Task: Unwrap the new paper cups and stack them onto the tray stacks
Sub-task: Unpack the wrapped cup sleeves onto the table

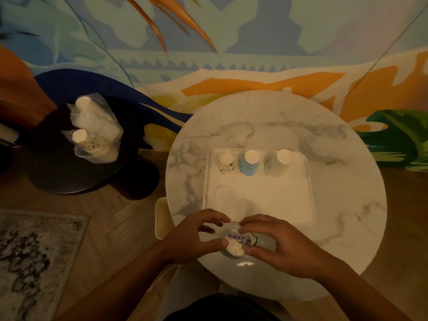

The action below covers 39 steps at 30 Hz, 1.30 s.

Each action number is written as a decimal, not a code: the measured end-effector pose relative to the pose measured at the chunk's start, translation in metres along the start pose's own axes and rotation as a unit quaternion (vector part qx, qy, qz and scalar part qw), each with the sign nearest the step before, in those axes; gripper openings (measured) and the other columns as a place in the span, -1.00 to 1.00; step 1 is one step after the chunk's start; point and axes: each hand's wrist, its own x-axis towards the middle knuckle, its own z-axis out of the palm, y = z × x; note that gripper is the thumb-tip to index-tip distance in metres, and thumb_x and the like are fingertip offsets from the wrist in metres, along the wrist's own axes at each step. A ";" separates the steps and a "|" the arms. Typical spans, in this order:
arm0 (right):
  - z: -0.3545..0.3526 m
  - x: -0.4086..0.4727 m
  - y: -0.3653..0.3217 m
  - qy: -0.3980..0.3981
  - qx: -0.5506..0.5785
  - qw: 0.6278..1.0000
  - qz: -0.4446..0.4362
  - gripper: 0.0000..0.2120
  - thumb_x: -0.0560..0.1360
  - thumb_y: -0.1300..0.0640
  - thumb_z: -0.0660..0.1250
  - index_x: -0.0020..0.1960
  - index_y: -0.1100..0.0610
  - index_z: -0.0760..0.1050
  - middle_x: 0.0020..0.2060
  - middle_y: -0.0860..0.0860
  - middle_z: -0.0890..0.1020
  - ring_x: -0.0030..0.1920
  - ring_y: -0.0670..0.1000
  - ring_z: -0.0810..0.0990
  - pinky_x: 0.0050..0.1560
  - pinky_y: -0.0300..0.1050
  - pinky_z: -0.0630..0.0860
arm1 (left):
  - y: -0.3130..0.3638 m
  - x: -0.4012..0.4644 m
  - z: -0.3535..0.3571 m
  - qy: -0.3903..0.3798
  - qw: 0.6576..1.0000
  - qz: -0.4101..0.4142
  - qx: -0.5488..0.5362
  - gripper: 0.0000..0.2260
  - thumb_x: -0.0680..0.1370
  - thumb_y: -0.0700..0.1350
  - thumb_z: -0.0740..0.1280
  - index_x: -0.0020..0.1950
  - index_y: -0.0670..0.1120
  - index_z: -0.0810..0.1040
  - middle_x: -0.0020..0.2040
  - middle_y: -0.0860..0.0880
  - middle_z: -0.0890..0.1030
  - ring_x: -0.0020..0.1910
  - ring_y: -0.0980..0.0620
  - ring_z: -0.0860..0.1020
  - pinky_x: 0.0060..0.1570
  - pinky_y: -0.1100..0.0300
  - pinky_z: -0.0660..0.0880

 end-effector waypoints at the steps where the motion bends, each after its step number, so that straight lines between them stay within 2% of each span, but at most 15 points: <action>1: 0.001 0.001 0.001 0.003 -0.001 1.000 0.000 -0.65 0.53 -0.15 0.43 0.30 -0.16 0.57 0.26 -0.29 0.54 0.30 -0.20 0.52 0.28 -0.12 0.49 | -0.002 -0.002 -0.003 0.009 1.000 -0.004 0.000 -0.60 0.47 0.20 0.47 0.28 0.18 0.54 0.24 0.24 0.56 0.27 0.12 0.55 0.22 0.11 0.57; 4: -0.006 0.002 -0.007 0.034 0.027 0.999 -0.001 -0.68 0.52 -0.16 0.44 0.25 -0.13 0.58 0.24 -0.23 0.58 0.29 -0.15 0.56 0.28 -0.18 0.47 | -0.005 -0.004 -0.016 0.044 0.999 -0.019 -0.003 -0.64 0.50 0.17 0.45 0.28 0.19 0.54 0.23 0.31 0.54 0.26 0.19 0.53 0.21 0.21 0.56; 7: -0.015 0.019 -0.024 0.057 0.033 0.998 -0.017 -0.67 0.51 -0.19 0.43 0.24 -0.15 0.59 0.25 -0.20 0.61 0.29 -0.13 0.57 0.28 -0.27 0.44 | -0.009 -0.010 -0.046 0.106 0.994 -0.038 -0.006 -0.72 0.54 0.05 0.45 0.24 0.18 0.56 0.18 0.33 0.54 0.20 0.26 0.54 0.13 0.32 0.56; 11: -0.020 0.063 -0.049 0.068 0.019 0.997 -0.042 -0.69 0.49 -0.05 0.46 0.23 -0.15 0.60 0.21 -0.22 0.64 0.28 -0.14 0.57 0.26 -0.34 0.42 | -0.019 -0.023 -0.103 0.202 0.976 -0.062 -0.050 -0.73 0.56 0.00 0.44 0.25 0.07 0.59 0.19 0.11 0.60 0.16 0.16 0.60 0.11 0.16 0.61; 14: -0.018 0.106 -0.074 0.056 0.015 0.997 -0.056 -0.67 0.46 -0.02 0.47 0.22 -0.12 0.61 0.18 -0.25 0.65 0.26 -0.18 0.57 0.24 -0.35 0.43 | -0.032 -0.038 -0.152 0.254 0.963 -0.068 -0.060 -0.77 0.58 -0.04 0.41 0.23 0.13 0.57 0.19 0.10 0.62 0.19 0.19 0.59 0.11 0.20 0.58; 17: -0.011 0.157 -0.094 0.047 -0.001 0.996 -0.076 -0.68 0.48 -0.04 0.45 0.23 -0.12 0.60 0.13 -0.24 0.66 0.20 -0.14 0.59 0.17 -0.34 0.46 | -0.051 -0.050 -0.203 0.315 0.944 -0.046 -0.083 -0.76 0.56 -0.07 0.39 0.23 0.08 0.57 0.19 0.03 0.64 0.21 0.09 0.61 0.13 0.16 0.60; 23: 0.026 0.271 -0.106 0.036 0.004 0.998 -0.046 -0.71 0.55 0.01 0.44 0.26 -0.08 0.60 0.08 -0.24 0.66 0.12 -0.20 0.59 0.15 -0.25 0.54 | -0.103 -0.052 -0.300 0.437 0.898 -0.055 -0.014 -0.68 0.59 -0.09 0.41 0.33 -0.10 0.53 0.15 -0.01 0.64 0.12 0.08 0.64 0.14 0.11 0.61; 25: 0.040 0.306 -0.105 0.037 0.019 0.999 -0.030 -0.71 0.57 0.03 0.43 0.28 -0.06 0.58 0.09 -0.23 0.66 0.12 -0.21 0.60 0.17 -0.19 0.56 | -0.121 -0.046 -0.329 0.466 0.882 -0.069 0.022 -0.64 0.57 -0.06 0.43 0.35 -0.07 0.51 0.17 0.00 0.62 0.12 0.08 0.62 0.13 0.09 0.61; 29: 0.065 0.375 -0.102 0.035 0.035 0.999 -0.003 -0.62 0.57 0.01 0.42 0.38 -0.06 0.50 0.14 -0.18 0.64 0.14 -0.20 0.60 0.23 -0.07 0.58 | -0.158 -0.030 -0.379 0.489 0.864 -0.111 0.047 -0.52 0.51 0.07 0.49 0.38 0.05 0.45 0.28 0.02 0.55 0.21 0.08 0.56 0.18 0.06 0.59; 32: 0.084 0.426 -0.106 0.025 0.018 0.999 0.018 -0.50 0.56 -0.06 0.42 0.46 -0.08 0.41 0.24 -0.13 0.58 0.19 -0.15 0.57 0.25 -0.02 0.57 | -0.174 -0.016 -0.400 0.468 0.872 -0.139 0.034 -0.43 0.49 0.09 0.50 0.45 0.07 0.38 0.36 0.01 0.48 0.26 0.09 0.49 0.10 0.23 0.51; 34: 0.095 0.459 -0.110 0.009 0.003 1.000 0.024 -0.42 0.54 -0.10 0.44 0.49 -0.09 0.34 0.30 -0.11 0.54 0.24 -0.10 0.54 0.26 -0.01 0.56 | -0.180 -0.007 -0.410 0.457 0.878 -0.141 0.030 -0.40 0.50 0.09 0.50 0.47 0.06 0.36 0.39 -0.01 0.45 0.27 0.08 0.47 0.06 0.27 0.45; 37: 0.108 0.501 -0.116 -0.007 -0.026 0.999 0.028 -0.33 0.52 -0.16 0.44 0.54 -0.10 0.27 0.39 -0.07 0.49 0.33 -0.04 0.50 0.28 -0.02 0.52 | -0.185 0.006 -0.425 0.451 0.883 -0.130 0.025 -0.38 0.50 0.11 0.49 0.49 0.05 0.34 0.39 -0.01 0.44 0.27 0.09 0.46 0.05 0.29 0.44; 39: 0.116 0.524 -0.119 -0.020 -0.015 0.999 0.047 -0.32 0.53 -0.18 0.42 0.56 -0.08 0.25 0.43 -0.04 0.45 0.36 -0.01 0.48 0.22 -0.10 0.47 | -0.184 0.015 -0.440 0.458 0.879 -0.129 0.030 -0.39 0.51 0.12 0.48 0.49 0.03 0.35 0.40 0.00 0.44 0.27 0.11 0.44 0.06 0.31 0.42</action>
